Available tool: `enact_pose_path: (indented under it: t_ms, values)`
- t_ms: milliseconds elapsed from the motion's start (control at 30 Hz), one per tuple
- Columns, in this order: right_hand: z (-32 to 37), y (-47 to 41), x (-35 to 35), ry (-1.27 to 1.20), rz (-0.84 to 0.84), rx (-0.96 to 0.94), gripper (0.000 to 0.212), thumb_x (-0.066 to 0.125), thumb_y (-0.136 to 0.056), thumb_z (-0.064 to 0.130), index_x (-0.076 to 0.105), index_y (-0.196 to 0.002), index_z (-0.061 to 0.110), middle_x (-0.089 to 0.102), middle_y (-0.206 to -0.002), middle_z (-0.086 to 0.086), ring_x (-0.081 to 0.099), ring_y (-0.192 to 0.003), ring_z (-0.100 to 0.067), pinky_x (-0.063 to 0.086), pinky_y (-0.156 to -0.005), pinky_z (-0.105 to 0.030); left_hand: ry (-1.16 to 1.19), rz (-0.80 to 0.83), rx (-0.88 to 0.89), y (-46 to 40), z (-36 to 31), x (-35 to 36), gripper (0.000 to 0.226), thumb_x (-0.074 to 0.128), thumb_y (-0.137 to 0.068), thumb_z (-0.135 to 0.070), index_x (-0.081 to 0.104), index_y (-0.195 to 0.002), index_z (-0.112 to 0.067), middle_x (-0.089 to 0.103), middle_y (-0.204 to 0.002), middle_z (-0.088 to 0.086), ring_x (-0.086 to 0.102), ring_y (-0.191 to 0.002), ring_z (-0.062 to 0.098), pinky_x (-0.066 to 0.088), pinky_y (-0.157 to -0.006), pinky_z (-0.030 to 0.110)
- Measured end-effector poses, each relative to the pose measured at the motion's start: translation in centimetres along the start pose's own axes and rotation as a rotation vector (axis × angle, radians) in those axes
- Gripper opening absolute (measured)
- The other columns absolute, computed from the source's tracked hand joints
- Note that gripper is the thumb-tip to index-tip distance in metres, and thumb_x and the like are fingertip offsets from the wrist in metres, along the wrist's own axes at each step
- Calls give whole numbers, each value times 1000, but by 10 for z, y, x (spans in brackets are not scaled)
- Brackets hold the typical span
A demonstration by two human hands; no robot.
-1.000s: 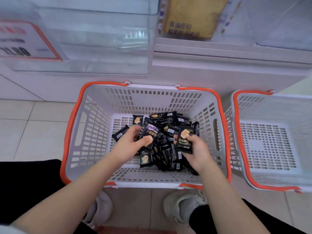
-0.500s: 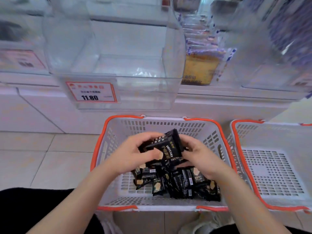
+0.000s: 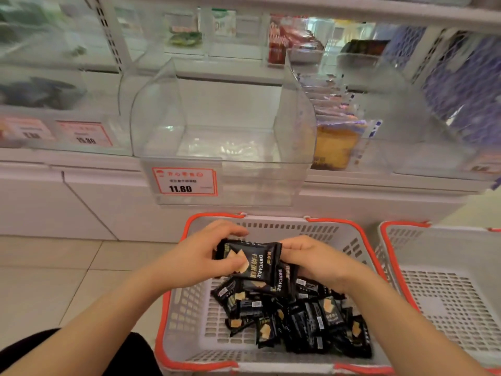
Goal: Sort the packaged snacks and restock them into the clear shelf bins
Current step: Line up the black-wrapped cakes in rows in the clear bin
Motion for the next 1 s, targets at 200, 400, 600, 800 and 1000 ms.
enact_pose_path:
  t_ms: [200,400,600,800,1000]
  values:
    - [15,-9,0,-228,-84,41,27,46,-97,21,65,-114,13,67,-116,-14,62,-108,-29,46,-97,-44,404,200,-144,-3,4,6,56,68,-67,-48,62,-117,-24,68,-114,1,63,-106,20,45,-98,38]
    - [40,-3,-3,-635,-257,-50,60,45,-84,55,65,-103,2,70,-94,-13,68,-80,-19,55,-64,-28,501,70,-55,-1,-20,-13,44,61,-67,-49,69,-104,-26,69,-97,5,59,-88,16,43,-81,30]
    - [109,3,5,-898,-144,-401,65,67,-65,57,68,-101,2,69,-92,-14,68,-81,-17,56,-70,-25,595,-203,154,11,-59,-74,30,60,-71,-41,72,-94,-24,71,-86,-5,64,-79,5,47,-70,13]
    - [182,-8,11,-445,-367,-544,51,72,-75,40,57,-119,19,68,-112,4,63,-99,-12,48,-76,-23,695,-572,130,9,-74,-130,33,62,-63,-48,71,-87,-27,70,-86,3,62,-78,13,48,-77,37]
    - [239,-32,7,-297,-439,-637,39,74,-75,23,60,-112,21,72,-97,3,68,-88,-11,54,-73,-22,525,-625,246,9,-101,-167,18,50,-84,-36,67,-91,-37,69,-87,-13,62,-76,-6,44,-65,7]
Point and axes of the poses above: each hand's wrist, its own y-axis away from the middle knuckle, its own x-axis out of the palm, z = x × y, the point moved 9 cm from there along -y, towards the middle knuckle
